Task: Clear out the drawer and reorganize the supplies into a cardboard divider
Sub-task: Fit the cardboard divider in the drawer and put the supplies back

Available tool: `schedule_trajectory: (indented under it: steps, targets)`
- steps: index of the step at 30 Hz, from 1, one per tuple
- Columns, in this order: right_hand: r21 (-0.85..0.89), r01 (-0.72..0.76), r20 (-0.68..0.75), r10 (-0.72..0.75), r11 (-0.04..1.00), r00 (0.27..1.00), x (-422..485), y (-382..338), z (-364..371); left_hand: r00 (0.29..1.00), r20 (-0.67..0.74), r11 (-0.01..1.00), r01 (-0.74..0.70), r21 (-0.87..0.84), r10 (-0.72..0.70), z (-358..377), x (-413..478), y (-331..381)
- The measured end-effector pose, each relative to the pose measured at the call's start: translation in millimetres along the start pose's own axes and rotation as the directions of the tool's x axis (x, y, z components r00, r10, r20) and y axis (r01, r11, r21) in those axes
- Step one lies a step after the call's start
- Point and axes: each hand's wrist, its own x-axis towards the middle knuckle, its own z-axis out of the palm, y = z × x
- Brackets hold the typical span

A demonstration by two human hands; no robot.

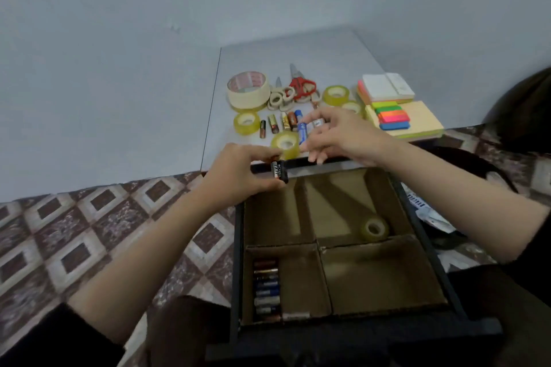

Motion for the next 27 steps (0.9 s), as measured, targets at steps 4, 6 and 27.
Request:
schedule_trajectory:
  steps: [4, 6, 27]
  targets:
    - [0.379, -0.256, 0.173, 0.203, 0.889, 0.964, -39.1, 51.7, 25.3, 0.985, 0.174, 0.996, 0.008, -0.09, 0.008, 39.9, -51.5, -2.9]
    - [0.418, -0.317, 0.206, 0.25, 0.851, 0.946, -51.8, 73.4, 34.6, 0.96, 0.279, 0.988, 0.051, -0.146, -0.009, 61.6, -72.3, -10.8]
    - [0.023, -0.286, 0.036, 0.285, 0.958, 0.958, -30.0, 133.1, 9.7, 0.599, 0.772, 0.967, -0.243, -0.075, 0.21, 164.9, -64.8, -55.7]
